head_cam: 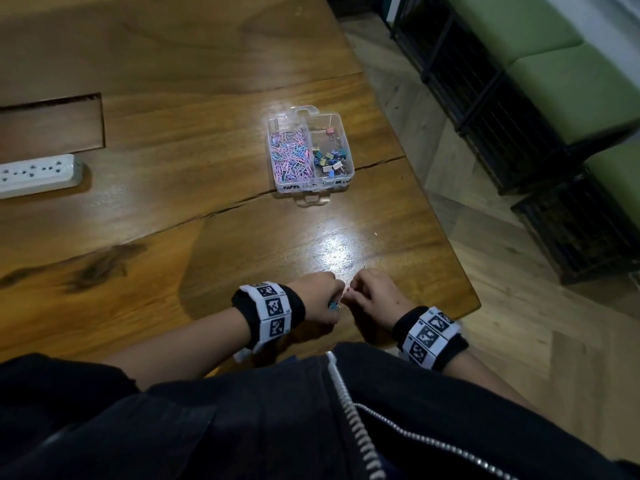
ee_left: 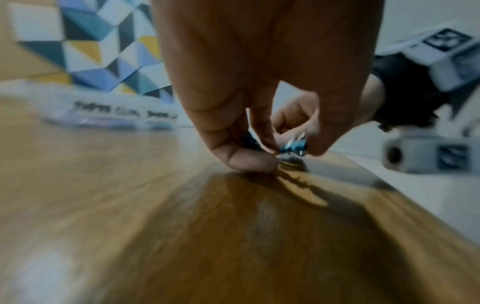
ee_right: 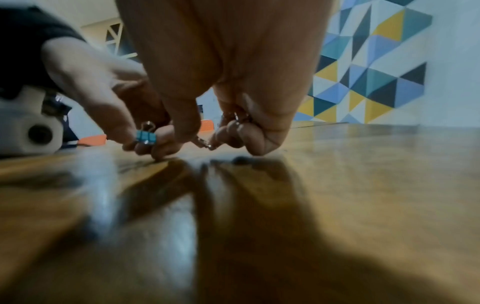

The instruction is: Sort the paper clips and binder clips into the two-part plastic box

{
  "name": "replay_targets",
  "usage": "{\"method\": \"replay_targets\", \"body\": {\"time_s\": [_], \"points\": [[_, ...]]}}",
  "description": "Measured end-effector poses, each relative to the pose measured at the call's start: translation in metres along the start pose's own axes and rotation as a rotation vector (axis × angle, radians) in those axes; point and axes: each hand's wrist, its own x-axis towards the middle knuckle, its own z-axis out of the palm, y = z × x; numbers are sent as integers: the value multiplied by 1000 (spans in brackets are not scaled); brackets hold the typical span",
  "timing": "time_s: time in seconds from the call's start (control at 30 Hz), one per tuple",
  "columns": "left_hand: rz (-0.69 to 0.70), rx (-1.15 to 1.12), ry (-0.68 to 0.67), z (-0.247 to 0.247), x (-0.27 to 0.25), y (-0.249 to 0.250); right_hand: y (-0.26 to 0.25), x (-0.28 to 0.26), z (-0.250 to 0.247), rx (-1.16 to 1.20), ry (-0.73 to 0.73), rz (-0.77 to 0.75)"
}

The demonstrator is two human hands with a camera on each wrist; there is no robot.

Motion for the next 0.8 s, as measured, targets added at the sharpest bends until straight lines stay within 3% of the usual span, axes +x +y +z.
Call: {"method": "replay_targets", "body": {"time_s": [0.07,0.17,0.23,0.37,0.53,0.7,0.8], "points": [[-110,-351,25,-7,1,-10,-6,5,-3,133,7,62],[-316,-1145,95,-32,0,-16,-21,19,-19,482,-27,180],[-348,-1455,134,-56,4,-19,-32,36,-35,713,-85,219],[-366,-1588,294,-110,31,-32,-55,79,-76,991,-70,234],[-424,-1682,545,-164,69,-33,-75,146,-119,807,146,214],[-329,-1768,495,-185,78,-25,-74,194,-125,666,189,246],[-321,-1664,447,-182,82,-24,-78,187,-122,665,226,231]]}}
